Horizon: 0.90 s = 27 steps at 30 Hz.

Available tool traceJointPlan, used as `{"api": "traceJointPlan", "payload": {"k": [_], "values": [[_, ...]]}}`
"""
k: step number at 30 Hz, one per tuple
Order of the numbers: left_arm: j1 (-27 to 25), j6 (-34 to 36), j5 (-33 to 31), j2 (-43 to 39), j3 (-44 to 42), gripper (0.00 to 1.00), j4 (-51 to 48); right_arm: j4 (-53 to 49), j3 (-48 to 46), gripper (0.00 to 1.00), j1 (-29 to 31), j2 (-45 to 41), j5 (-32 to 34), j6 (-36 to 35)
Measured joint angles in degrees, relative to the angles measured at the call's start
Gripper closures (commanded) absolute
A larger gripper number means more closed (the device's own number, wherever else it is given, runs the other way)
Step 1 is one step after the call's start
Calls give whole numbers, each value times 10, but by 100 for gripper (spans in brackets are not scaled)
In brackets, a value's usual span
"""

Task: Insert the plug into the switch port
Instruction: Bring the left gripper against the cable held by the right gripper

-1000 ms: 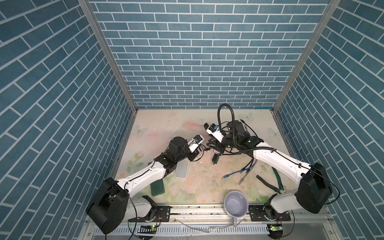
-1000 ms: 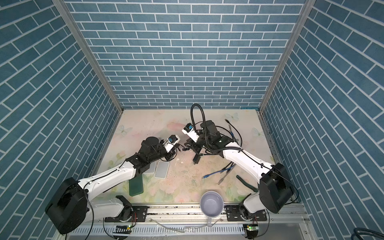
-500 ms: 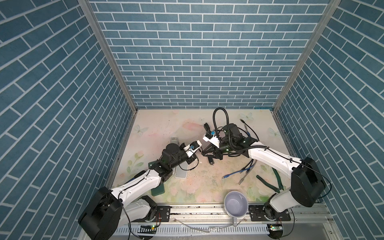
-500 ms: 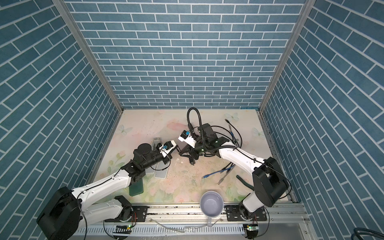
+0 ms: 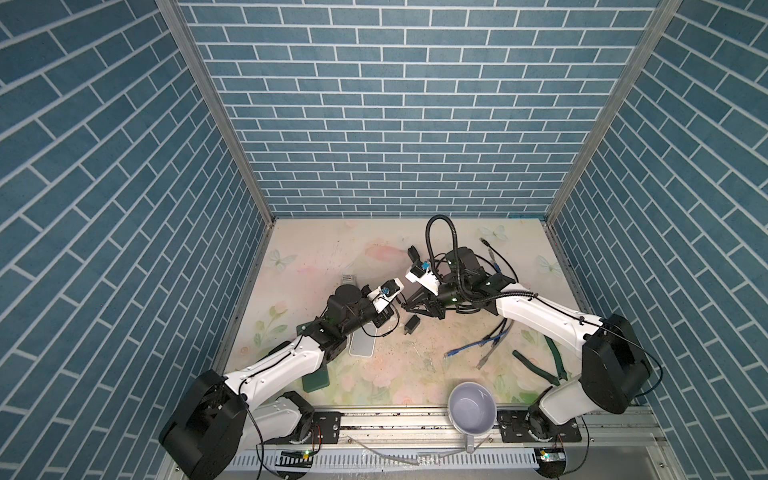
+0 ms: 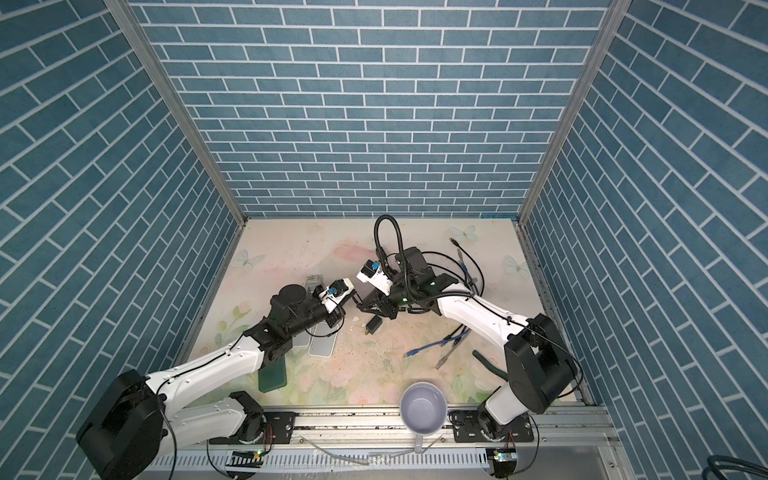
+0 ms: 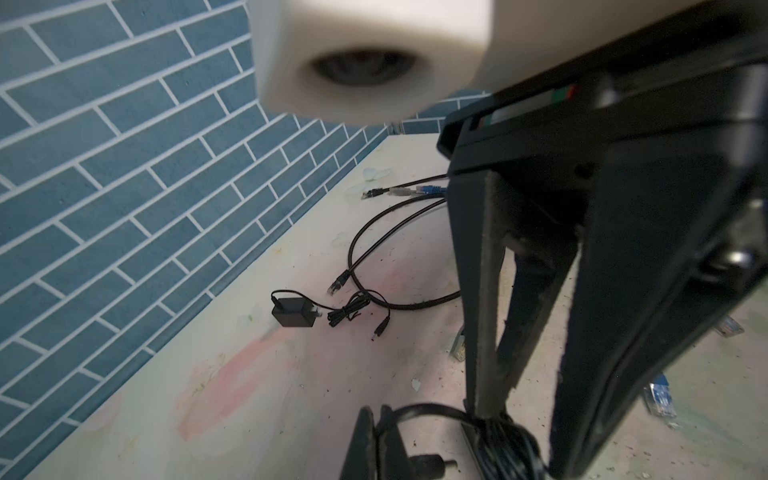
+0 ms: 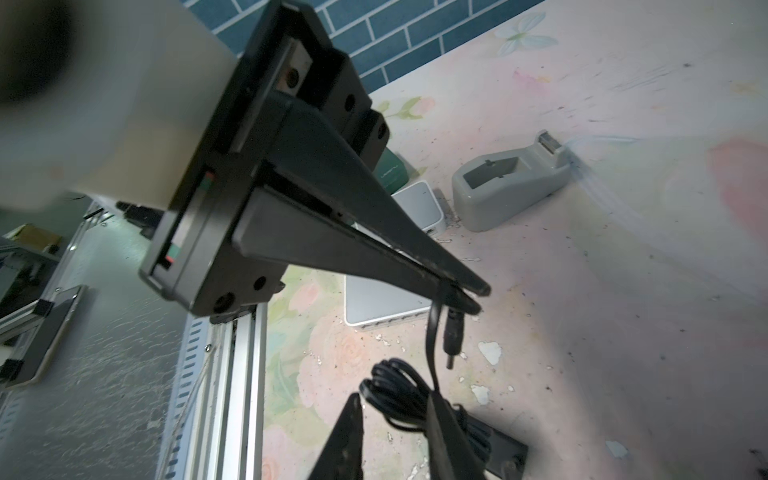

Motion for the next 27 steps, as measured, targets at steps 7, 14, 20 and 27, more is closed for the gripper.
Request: {"api": "traceJointPlan", "payload": {"k": [7, 14, 20, 27], "values": [[0, -51, -45, 25, 66, 100, -78, 17, 0, 73, 9, -34, 40, 37], [0, -88, -64, 28, 82, 100, -115, 46, -1, 74, 50, -34, 40, 70], [1, -104, -67, 28, 87, 100, -125, 120, -15, 75, 65, -15, 17, 117], [2, -113, -61, 7, 87, 100, -130, 188, -49, 76, 65, 19, 34, 152]]}}
